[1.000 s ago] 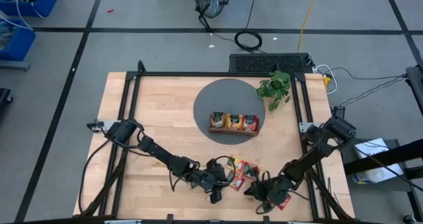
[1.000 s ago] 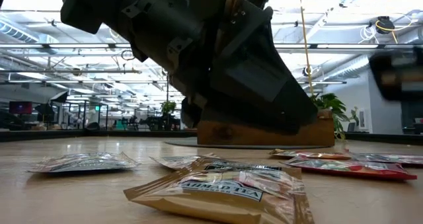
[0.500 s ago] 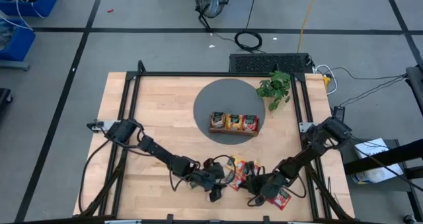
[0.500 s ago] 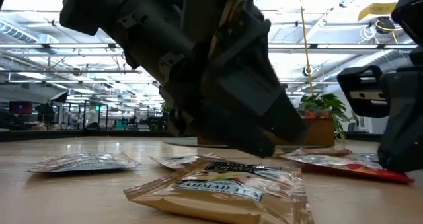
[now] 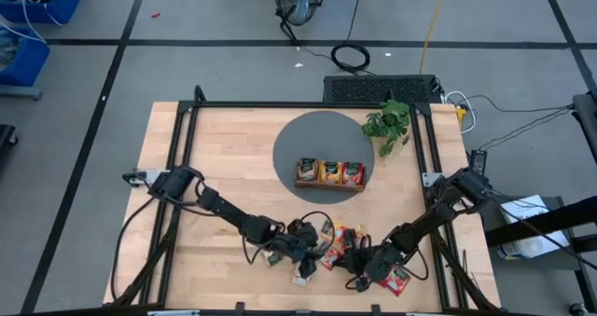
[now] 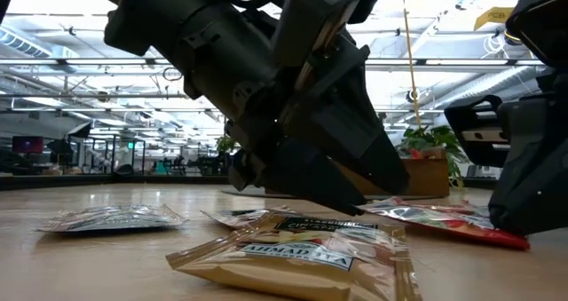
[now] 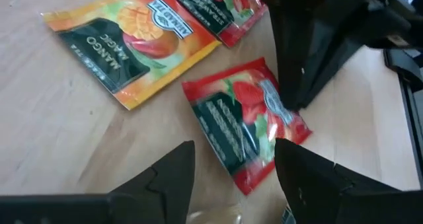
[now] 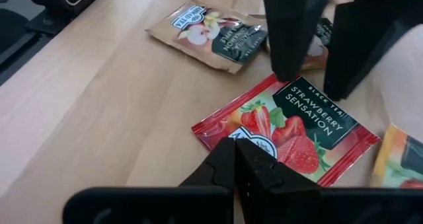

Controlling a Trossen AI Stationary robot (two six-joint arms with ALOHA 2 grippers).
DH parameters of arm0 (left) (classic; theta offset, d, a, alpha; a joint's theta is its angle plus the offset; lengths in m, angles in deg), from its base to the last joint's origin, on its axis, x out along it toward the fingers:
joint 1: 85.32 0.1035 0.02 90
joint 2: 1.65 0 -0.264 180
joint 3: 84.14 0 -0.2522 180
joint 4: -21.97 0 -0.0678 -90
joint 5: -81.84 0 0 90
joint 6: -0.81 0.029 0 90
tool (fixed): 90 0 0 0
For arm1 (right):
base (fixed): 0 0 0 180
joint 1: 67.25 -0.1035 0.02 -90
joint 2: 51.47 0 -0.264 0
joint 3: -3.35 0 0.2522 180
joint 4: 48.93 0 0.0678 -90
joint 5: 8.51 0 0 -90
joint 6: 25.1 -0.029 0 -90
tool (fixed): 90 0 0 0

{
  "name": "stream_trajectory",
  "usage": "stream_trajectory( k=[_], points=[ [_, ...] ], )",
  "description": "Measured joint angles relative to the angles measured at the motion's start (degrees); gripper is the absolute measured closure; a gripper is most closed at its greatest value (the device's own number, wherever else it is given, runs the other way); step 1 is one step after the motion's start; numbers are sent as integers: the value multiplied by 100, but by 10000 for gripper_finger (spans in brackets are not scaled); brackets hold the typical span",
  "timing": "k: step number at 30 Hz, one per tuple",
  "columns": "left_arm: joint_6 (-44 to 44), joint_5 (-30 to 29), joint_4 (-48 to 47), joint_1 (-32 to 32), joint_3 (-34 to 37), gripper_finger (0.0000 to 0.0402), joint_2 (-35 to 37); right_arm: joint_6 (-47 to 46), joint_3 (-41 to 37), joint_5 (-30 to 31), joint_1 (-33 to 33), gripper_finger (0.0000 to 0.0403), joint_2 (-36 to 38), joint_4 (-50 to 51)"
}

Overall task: Pick & Place Tea
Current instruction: Put the red tea bag into the right section of the wooden organiser

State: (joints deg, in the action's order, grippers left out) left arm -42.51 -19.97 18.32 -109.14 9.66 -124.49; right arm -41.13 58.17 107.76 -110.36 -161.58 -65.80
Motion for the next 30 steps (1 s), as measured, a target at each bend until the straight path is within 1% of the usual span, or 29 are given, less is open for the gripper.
stream_trajectory(
  k=[8,12,15,30],
  points=[
    [-24,258,-3,49,0,192,0,-76,-59,-81,78,403,-11,61],
    [-12,262,-15,21,0,192,0,-239,-189,-100,144,403,-15,61],
    [87,263,-4,1,0,192,0,-278,-278,-114,169,403,-24,-120],
    [222,285,71,1,0,193,-4,-241,-282,-104,357,403,-24,-170]
  ],
)
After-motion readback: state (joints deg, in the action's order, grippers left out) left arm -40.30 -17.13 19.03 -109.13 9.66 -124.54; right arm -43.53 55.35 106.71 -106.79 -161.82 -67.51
